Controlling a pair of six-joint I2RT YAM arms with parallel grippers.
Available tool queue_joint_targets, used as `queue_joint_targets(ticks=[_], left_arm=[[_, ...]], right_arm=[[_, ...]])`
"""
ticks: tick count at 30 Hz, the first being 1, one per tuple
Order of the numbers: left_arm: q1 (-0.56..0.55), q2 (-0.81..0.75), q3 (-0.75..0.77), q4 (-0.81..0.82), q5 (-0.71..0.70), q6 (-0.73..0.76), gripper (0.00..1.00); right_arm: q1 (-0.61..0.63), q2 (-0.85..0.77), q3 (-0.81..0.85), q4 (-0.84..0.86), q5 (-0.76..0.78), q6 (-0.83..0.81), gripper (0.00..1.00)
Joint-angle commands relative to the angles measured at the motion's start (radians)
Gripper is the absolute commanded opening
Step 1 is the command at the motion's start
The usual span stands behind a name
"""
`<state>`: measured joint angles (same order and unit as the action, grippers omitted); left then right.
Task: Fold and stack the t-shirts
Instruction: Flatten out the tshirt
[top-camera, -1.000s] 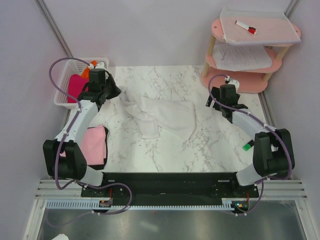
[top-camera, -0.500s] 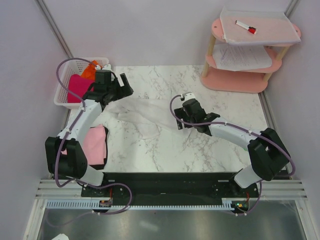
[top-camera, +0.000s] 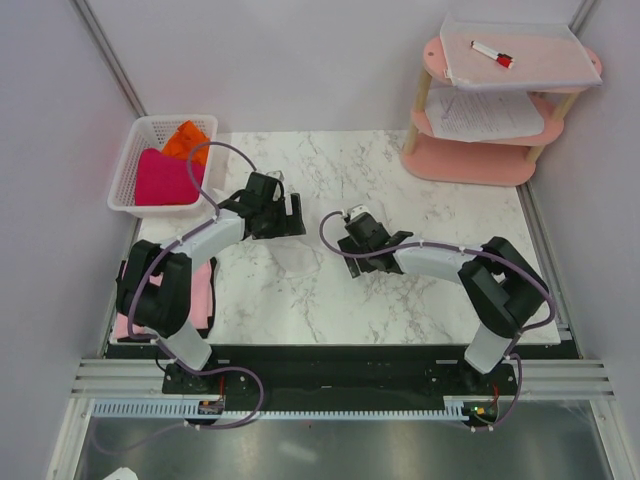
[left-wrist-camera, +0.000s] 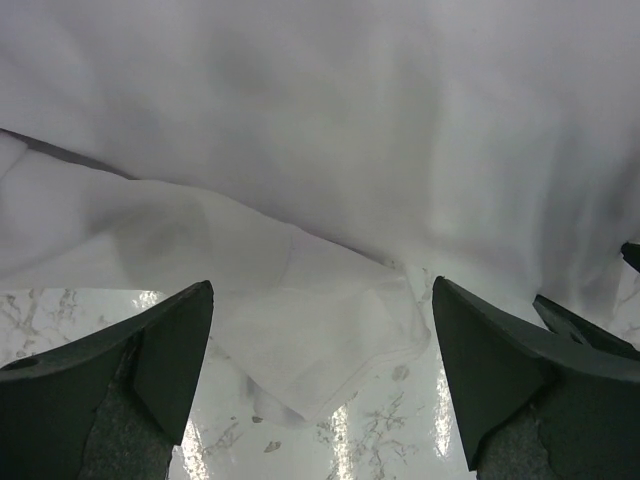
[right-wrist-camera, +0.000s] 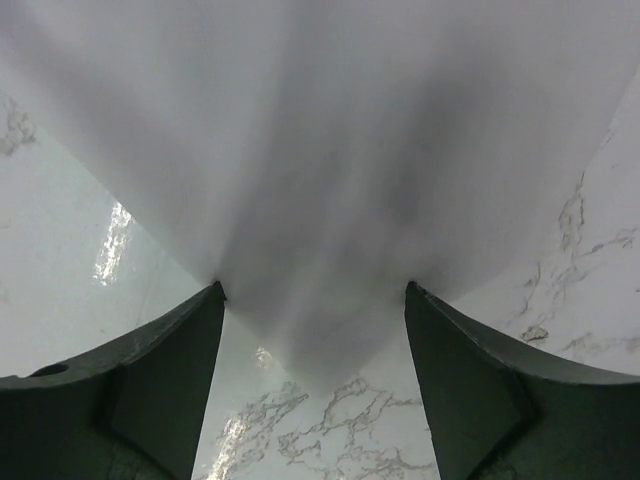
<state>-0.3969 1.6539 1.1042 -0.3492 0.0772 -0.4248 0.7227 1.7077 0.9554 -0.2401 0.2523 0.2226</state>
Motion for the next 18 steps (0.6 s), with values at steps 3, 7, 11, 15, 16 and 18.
queue_joint_targets(ticks=[3,7,11,15,16,18], left_arm=[[0.001,-0.046,-0.014,0.026,-0.098,0.027,0.97],[0.001,-0.031,-0.009,0.024,-0.081,0.041,0.98],[-0.019,-0.017,-0.018,0.035,-0.034,0.044,0.96],[-0.051,-0.023,-0.052,0.058,-0.007,0.037,0.52],[-0.059,-0.022,-0.059,0.059,0.002,0.031,0.30],[-0.077,-0.022,-0.086,0.068,0.007,0.018,0.02]], right_arm=[[0.007,0.110,0.080,-0.033,0.106,0.018,0.70],[0.009,0.181,0.127,-0.064,0.171,0.030,0.30],[0.006,0.204,0.158,-0.074,0.214,0.041,0.00],[0.006,0.187,0.210,-0.090,0.277,0.038,0.00],[0.004,0.178,0.221,-0.097,0.286,0.034,0.00],[0.000,0.168,0.255,-0.102,0.297,0.026,0.00]])
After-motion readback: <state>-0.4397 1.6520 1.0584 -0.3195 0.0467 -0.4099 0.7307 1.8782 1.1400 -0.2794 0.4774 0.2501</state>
